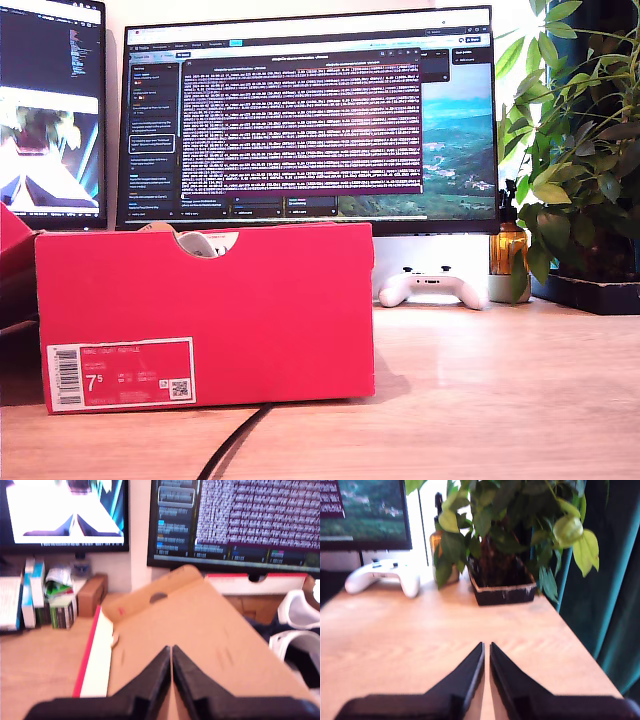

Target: Pack the blue shoes by picking the first shoe and placing it inside the red shoebox, left side, then picking and rotating the second shoe and placing it in the shoebox

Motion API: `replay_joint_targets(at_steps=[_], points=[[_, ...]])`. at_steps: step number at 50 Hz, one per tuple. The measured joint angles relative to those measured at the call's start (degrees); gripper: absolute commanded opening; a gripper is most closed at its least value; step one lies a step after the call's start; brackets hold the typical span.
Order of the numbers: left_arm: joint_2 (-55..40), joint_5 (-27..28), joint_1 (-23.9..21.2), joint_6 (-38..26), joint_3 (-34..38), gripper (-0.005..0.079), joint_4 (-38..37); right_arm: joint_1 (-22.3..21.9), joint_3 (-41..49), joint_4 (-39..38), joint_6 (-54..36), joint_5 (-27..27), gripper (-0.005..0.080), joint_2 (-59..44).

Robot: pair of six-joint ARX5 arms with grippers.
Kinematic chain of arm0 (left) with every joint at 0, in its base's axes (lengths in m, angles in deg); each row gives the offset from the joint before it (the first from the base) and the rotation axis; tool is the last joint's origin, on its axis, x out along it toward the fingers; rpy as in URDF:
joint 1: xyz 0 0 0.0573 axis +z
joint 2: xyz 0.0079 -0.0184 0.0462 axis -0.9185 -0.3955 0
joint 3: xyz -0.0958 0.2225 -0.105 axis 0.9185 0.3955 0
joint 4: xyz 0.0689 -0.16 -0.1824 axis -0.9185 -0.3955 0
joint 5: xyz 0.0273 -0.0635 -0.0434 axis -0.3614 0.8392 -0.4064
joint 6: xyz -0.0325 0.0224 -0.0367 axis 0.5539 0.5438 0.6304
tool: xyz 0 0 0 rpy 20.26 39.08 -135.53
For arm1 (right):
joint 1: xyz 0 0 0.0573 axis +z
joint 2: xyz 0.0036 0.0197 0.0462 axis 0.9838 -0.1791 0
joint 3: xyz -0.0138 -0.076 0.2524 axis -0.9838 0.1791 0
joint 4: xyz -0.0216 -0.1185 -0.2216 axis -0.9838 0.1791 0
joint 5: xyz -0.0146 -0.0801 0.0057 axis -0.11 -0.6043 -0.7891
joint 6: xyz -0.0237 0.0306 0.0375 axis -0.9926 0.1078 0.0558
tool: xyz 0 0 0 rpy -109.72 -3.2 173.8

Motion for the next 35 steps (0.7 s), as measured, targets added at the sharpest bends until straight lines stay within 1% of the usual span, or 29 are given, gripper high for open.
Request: replay_joint_targets(at_steps=[10,24,35], points=[[0.00,-0.76,0.00,-0.02,0.00,-0.0019,0.04,0.00,1.03,4.37,0.02,0.22,-0.0007,5.57],[0.00,-0.81,0.00,-0.42,0.00,-0.0019,-1.18,0.00,2.03,18.25,1.79,2.14,-0.0007,14.03],[0.00,-0.70,0.00,-0.44,0.00,-0.0019,-3.19,0.00,2.21,18.99,2.89,2.99,-0.0007,15.78]])
